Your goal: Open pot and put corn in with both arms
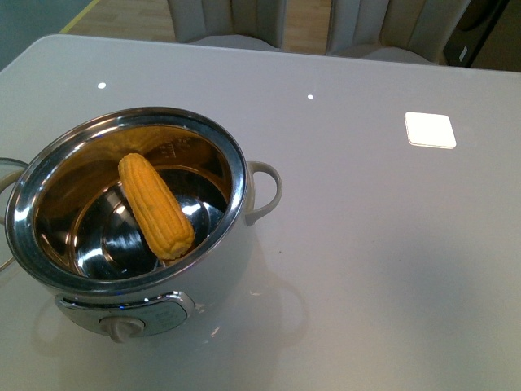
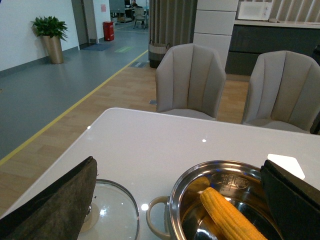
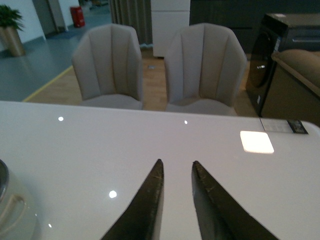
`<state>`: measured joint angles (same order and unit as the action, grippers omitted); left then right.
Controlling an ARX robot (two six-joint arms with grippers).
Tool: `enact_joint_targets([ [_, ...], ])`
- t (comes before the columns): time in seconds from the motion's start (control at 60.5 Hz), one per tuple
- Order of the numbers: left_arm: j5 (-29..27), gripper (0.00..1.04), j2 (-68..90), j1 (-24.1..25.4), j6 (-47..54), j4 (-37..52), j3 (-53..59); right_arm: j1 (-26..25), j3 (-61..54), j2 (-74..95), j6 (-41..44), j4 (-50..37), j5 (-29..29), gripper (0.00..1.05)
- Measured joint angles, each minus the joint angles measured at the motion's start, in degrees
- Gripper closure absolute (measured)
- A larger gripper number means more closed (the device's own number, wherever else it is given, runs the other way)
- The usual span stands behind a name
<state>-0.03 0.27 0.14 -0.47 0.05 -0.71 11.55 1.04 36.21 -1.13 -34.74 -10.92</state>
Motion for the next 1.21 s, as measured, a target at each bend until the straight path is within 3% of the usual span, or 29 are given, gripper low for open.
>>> enact_joint_targets([
  [0.099, 0.0, 0.07, 0.0, 0.0, 0.0, -0.02, 0.0, -1.99, 0.0, -4.63, 0.55, 3.74, 1.92, 1.03],
  [0.232, 0.0, 0.07, 0.0, 0.0, 0.0, -0.02, 0.0, -4.85, -0.02, -10.25, 0.79, 9.16, 4.48, 1.03],
  [0.281, 0.0, 0.07, 0.0, 0.0, 0.0, -0.02, 0.0, -8.41, -0.02, -12.55, 0.83, 11.45, 9.73, 1.03],
  [0.331, 0.0, 0.07, 0.0, 0.0, -0.02, -0.02, 0.0, -10.84, -0.02, -14.75, 0.81, 13.25, 10.16, 1.03],
  [0.943, 0.0, 0.07, 0.0, 0.0, 0.0, -0.02, 0.0, -11.34, -0.02, -26.01, 0.81, 24.55, 10.75, 1.03],
  [1.042, 0.0, 0.07, 0.0, 0.0, 0.0, -0.02, 0.0, -11.37, 0.0, -33.18, 0.83, 33.48, 10.8, 1.03],
  [1.207, 0.02, 0.07, 0.0, 0.0, -0.02, -0.02, 0.0, -11.37, 0.0, -35.74, 0.81, 34.56, 10.82, 1.03],
])
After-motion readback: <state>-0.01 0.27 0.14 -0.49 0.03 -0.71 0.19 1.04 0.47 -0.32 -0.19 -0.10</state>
